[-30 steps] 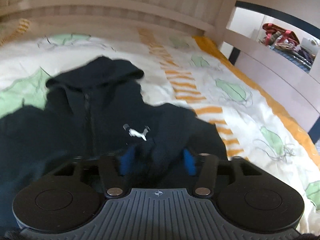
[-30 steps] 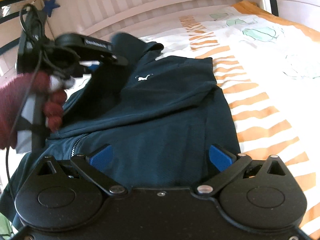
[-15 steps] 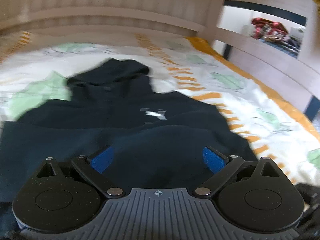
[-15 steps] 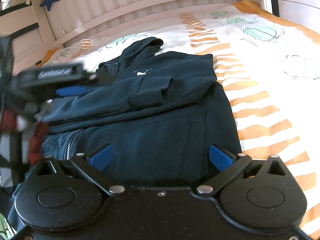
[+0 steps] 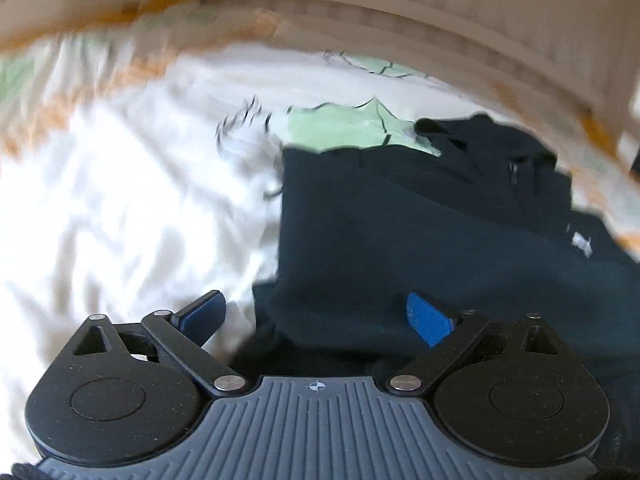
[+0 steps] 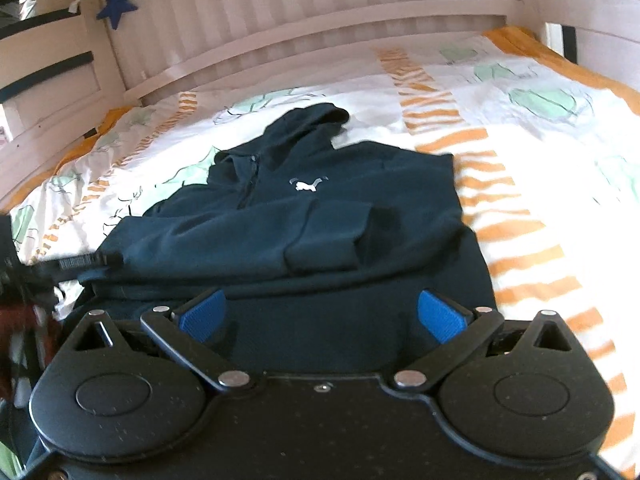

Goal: Fold large clothes

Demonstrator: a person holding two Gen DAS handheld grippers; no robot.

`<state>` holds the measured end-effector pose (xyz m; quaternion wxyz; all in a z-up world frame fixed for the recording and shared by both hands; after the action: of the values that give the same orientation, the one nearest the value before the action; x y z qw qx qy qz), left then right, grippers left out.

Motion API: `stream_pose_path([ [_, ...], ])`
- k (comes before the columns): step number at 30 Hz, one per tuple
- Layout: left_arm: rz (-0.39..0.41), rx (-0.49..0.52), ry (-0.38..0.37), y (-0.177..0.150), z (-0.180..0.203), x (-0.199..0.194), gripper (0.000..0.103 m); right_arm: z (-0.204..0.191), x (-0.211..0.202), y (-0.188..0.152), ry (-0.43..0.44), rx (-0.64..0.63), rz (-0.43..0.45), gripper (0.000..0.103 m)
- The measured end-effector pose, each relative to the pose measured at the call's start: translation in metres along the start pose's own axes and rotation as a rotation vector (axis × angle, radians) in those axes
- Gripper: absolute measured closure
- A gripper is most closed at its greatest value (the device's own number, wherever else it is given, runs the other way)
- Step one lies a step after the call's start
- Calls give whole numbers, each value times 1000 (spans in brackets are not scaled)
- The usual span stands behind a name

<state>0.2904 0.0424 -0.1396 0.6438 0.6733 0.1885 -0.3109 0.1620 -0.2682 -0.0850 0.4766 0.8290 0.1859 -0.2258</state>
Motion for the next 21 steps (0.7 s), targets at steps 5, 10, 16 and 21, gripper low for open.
stream_pose_path([
  [5, 1, 20, 17, 0, 5, 2, 0, -6, 18, 18, 16, -17, 17, 1],
  [10, 4, 37, 38, -3, 6, 5, 0, 1, 44, 32, 4, 34, 8, 1],
  [16, 7, 42, 45, -4, 4, 8, 0, 13, 78, 29, -25, 95, -75, 32],
  [21, 9, 48, 52, -5, 5, 7, 0, 12, 85, 24, -33, 77, -98, 57],
])
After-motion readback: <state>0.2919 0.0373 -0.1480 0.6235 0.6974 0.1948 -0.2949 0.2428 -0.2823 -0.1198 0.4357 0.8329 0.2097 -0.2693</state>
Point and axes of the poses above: each gripper's, at about its wrist camera, not at the fingertips, and x roughly the way its jaws point, z to its right, y to its top, the point moved 9 cm from there along x, roughly the way its jaws point, and after that the axes turned 13 degrees about x, right-handed, at the moved point
